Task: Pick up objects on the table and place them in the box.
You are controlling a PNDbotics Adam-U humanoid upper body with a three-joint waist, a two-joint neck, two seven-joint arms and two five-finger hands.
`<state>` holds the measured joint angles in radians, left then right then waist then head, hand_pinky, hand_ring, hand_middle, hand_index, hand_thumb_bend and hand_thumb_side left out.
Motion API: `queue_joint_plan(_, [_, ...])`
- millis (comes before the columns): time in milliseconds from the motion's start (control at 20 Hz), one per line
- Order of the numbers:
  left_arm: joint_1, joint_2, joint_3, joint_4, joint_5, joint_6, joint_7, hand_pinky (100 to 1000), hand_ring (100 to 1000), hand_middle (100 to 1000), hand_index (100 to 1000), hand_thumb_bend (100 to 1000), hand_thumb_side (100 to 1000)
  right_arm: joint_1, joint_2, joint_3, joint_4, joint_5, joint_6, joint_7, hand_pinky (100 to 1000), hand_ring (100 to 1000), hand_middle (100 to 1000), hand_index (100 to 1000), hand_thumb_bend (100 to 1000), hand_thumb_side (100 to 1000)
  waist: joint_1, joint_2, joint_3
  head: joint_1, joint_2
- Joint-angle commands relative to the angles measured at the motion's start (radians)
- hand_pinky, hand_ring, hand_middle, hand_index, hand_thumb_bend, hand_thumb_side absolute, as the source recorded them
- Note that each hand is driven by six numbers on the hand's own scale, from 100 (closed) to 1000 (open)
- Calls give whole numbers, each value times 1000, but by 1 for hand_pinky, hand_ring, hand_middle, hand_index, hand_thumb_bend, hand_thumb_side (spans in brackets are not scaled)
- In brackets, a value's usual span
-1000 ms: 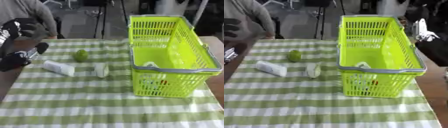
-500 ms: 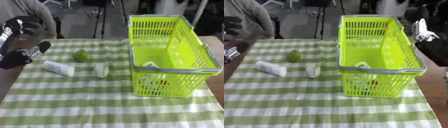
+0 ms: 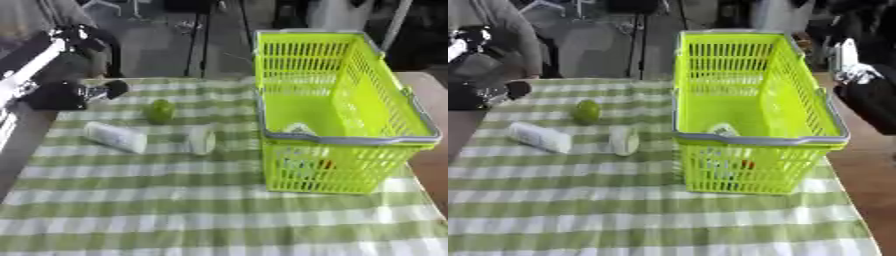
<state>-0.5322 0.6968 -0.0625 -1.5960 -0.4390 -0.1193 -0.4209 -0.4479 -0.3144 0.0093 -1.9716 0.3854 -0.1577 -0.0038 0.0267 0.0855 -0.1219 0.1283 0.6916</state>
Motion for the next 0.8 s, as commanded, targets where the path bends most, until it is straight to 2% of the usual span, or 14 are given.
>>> queue_joint_plan(50, [-84, 34, -51, 125, -69, -61, -97, 772, 807, 793, 897, 757, 653, -20, -21, 3, -15, -8, -3, 8, 590, 583, 638, 838, 100, 511, 2, -7, -9, 8, -6])
queue_joint_plan(200, [-165, 2, -87, 253, -134, -127, -174, 778, 811, 796, 897, 781, 659, -27, -22, 6, -16, -11, -4, 13, 590, 583, 638, 838, 100, 514, 6, -2, -22, 14, -8])
queue_joint_plan(400, [-227, -40, -98, 367, -206, -195, -232, 784, 813, 797, 902, 800, 658, -34, -21, 11, -17, -14, -7, 19, 590, 583, 638, 838, 100, 514, 11, 3, -32, 20, -13])
queue_joint_plan(600, [-293, -111, -94, 488, -301, -234, -292, 789, 813, 796, 909, 820, 669, -49, -19, 20, -19, -20, -10, 27, 590, 582, 638, 838, 100, 515, 19, 14, -60, 33, -24])
queue_joint_plan(800, [-318, -168, -83, 563, -356, -256, -276, 778, 807, 794, 908, 819, 685, -59, -17, 25, -21, -24, -12, 33, 589, 582, 637, 838, 100, 515, 23, 24, -80, 41, -34])
